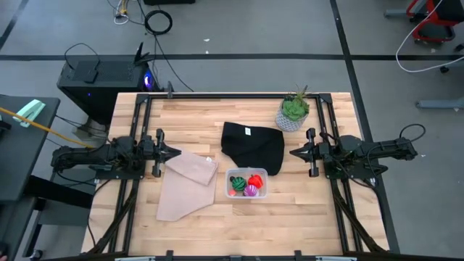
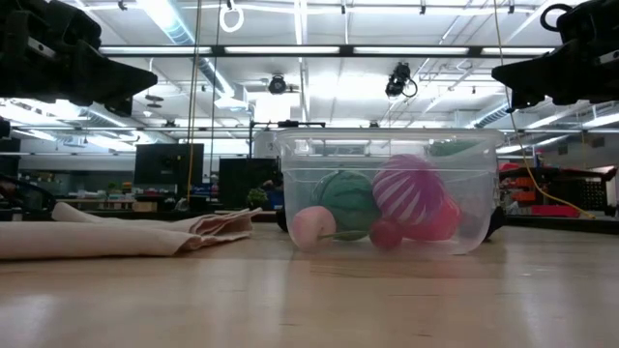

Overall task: Pick and placing Produce into tupperware
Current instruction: Return to Home Position

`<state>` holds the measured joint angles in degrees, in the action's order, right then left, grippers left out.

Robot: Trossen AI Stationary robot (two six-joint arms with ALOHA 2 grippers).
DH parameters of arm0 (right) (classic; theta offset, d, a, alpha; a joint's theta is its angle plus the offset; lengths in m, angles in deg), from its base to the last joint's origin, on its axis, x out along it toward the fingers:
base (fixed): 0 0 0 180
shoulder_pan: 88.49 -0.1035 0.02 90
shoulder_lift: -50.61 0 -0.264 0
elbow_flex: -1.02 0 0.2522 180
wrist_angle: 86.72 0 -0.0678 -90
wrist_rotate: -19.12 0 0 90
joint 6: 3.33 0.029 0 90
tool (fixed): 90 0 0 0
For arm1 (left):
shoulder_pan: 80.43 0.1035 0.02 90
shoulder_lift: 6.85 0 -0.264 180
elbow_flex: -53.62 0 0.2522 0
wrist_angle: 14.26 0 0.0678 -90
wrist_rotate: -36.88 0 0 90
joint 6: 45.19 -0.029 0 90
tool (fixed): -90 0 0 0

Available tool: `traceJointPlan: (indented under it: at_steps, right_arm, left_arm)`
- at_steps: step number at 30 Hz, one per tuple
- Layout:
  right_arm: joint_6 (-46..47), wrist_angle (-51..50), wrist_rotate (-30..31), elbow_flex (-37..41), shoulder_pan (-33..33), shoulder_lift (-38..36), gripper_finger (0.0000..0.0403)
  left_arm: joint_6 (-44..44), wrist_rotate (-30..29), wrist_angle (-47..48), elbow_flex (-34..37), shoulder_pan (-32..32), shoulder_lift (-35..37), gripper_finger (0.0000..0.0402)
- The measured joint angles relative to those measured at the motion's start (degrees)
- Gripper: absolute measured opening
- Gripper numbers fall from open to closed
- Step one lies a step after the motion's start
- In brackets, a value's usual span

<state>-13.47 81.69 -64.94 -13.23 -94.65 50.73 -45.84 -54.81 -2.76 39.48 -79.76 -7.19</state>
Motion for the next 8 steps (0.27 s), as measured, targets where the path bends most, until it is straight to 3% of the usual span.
traceJointPlan:
  at_steps: [8]
  right_arm:
    - [0.0, 0.0, 0.0, 0.0, 0.0, 0.0, 0.0017]
  left_arm:
    - [0.0, 0.0, 0.0, 0.0, 0.0, 0.0, 0.0034]
